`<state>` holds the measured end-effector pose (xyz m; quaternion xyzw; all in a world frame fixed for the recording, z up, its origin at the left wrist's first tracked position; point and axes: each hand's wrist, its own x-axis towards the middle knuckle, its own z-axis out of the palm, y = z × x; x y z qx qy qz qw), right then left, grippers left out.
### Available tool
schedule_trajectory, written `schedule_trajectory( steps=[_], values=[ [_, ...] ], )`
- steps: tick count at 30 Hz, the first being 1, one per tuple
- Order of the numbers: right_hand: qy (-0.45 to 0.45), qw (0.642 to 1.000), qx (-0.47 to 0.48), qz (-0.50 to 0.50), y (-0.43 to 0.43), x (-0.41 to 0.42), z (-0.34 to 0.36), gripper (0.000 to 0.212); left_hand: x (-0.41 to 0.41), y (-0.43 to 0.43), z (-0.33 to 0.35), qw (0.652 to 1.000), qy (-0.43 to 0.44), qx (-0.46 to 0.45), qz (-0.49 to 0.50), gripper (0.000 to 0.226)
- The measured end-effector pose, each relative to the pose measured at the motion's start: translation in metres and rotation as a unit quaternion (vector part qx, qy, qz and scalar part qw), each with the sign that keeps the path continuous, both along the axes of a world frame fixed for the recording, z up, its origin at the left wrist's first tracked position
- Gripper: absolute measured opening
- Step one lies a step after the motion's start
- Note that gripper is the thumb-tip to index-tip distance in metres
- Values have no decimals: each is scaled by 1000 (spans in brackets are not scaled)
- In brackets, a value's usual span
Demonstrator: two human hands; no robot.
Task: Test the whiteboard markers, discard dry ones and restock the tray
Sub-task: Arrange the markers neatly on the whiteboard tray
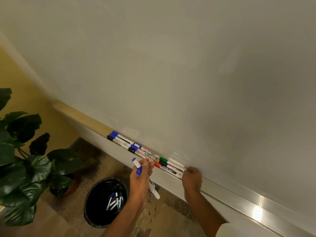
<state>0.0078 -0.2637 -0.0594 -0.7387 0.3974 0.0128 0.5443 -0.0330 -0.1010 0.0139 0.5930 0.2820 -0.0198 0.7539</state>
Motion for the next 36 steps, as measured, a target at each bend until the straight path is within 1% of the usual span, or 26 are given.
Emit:
schedule_trajectory(
  steps=[5, 9, 14, 17, 19, 21, 22, 23, 25, 27, 29, 31, 33, 36],
  values=[
    [0, 1000, 18, 0, 3, 3, -3, 26, 1, -3, 0, 1000, 1, 0, 2, 29],
    [-1, 1000, 16, 1, 0, 3, -9, 23, 2, -5, -3, 1000, 15, -7, 4, 23],
    [-11, 1000, 20, -10, -2, 2, -3, 22, 2, -10, 1, 1000, 14, -15, 5, 23],
    [-33, 999, -5, -7, -2, -7, 7, 21, 3, -13, 0, 1000, 14, -27, 7, 29],
    [-74, 996, -25, 47, -1, -19, 18, 18, 4, -16, 1, 999, 14, -46, 12, 29],
    [-117, 982, -32, 145, 0, -32, 31, 14, 5, -21, 3, 997, 13, -77, 20, 28],
    [-123, 974, -25, 191, 0, -37, 37, 14, 6, -24, 4, 995, 15, -96, 27, 28],
    [-119, 966, -13, 229, -1, -42, 43, 14, 7, -28, 7, 993, 18, -116, 34, 29],
    [-72, 959, 47, 270, -6, -50, 52, 15, 8, -36, 11, 986, 24, -157, 46, 32],
    [-8, 959, 122, 256, -13, -59, 61, 16, 9, -43, 14, 978, 28, -196, 64, 35],
    [38, 955, 214, 205, -19, -68, 69, 18, 10, -49, 16, 971, 30, -226, 78, 38],
    [54, 938, 311, 144, -23, -71, 73, 22, 10, -57, 16, 966, 31, -242, 83, 40],
    [42, 919, 383, 83, -26, -70, 79, 23, 9, -69, 17, 966, 38, -244, 76, 37],
    [16, 896, 443, 11, -28, -68, 88, 20, 3, -84, 18, 970, 42, -234, 52, 32]
  ],
)
